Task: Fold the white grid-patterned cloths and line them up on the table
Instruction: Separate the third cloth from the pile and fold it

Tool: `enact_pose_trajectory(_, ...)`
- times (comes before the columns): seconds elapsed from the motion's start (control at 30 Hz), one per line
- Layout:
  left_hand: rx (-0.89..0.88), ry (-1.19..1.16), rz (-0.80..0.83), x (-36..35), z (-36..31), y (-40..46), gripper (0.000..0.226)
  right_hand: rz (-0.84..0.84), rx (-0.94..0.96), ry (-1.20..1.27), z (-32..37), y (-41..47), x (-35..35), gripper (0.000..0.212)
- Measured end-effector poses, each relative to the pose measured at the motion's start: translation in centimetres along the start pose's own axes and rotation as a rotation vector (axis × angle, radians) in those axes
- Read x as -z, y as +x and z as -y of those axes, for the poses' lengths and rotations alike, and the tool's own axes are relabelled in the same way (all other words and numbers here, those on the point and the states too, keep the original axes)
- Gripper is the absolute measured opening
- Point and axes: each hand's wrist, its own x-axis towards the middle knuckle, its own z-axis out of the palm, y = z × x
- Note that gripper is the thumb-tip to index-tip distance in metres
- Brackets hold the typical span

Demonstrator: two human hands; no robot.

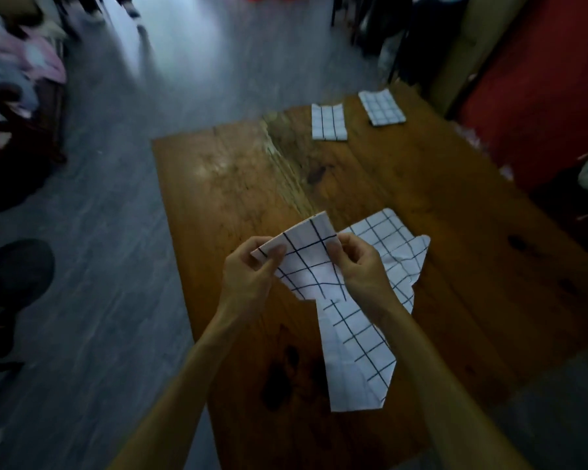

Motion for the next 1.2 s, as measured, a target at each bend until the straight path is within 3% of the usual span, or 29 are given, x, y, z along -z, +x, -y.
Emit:
enact_pose_trajectory(0.2, -0.195, -0.126, -0.099, 3.6, -8.5, -3.7, 0.004, -0.066, 0.202, 0.059, 7.9, -5.9, -3.1, 0.025)
enact_pose_trajectory(0.4, -0.463, -0.04, -0.102, 6.0, -14.6, -6.9, 0.014, -0.217, 0.401, 0.107, 14.3, -10.7, -5.2, 0.015)
enact_pose_trajectory(0.57, -0.59, 0.041, -0.176, 6.9, -17.9, -9.3, 0.016, -0.247, 0.43, 0.172, 17.4, -13.9, -5.4, 0.041)
enact_pose_trajectory(0.93, -0.667, 0.16, -0.23, 0.8, -22.6, -13.2, 0.039, -0.254, 0.461, 0.269, 20.0, -18.8, 2.2, 0.017)
enact_pose_trajectory(1.2, -0.683, 0.105, -0.144, -7.7, -24.4, -15.3, 0.035, -0.344, 0.471, 0.35, 19.5, -21.5, 9.8, 0.014)
